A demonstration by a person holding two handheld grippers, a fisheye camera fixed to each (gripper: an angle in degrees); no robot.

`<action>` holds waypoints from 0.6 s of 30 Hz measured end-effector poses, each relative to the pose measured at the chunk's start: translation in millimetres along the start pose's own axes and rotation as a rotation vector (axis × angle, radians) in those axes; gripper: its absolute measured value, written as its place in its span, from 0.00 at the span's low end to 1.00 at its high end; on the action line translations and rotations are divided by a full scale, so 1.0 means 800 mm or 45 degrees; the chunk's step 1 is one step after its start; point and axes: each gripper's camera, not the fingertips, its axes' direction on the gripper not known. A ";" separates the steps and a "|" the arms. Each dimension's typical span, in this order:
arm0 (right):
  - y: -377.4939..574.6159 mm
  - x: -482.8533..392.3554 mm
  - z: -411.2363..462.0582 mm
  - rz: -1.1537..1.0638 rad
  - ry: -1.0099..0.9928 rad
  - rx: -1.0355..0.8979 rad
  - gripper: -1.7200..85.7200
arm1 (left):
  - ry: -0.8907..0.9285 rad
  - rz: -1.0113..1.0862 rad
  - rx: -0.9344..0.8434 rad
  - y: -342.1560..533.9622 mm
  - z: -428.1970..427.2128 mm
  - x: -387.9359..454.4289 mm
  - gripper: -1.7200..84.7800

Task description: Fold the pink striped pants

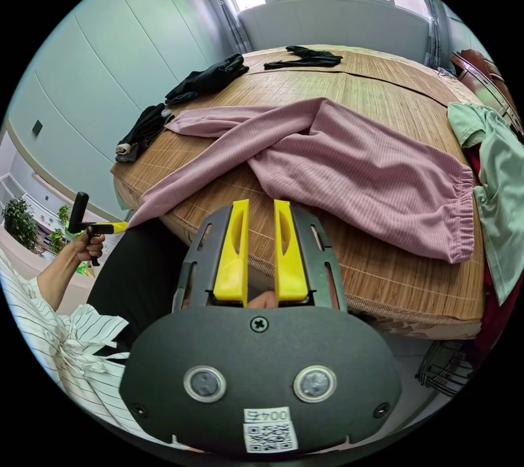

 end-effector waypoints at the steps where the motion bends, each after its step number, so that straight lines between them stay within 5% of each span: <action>1: 0.000 0.000 0.000 0.001 0.003 0.001 0.08 | 0.041 -0.042 0.008 -0.002 0.002 -0.008 0.14; 6: -0.008 -0.002 -0.004 -0.048 0.082 -0.003 0.09 | 0.051 -0.100 0.104 -0.004 -0.014 -0.008 0.07; 18: -0.079 -0.038 0.068 -0.696 0.348 -0.179 0.15 | -0.578 0.366 0.471 -0.135 -0.188 0.200 0.05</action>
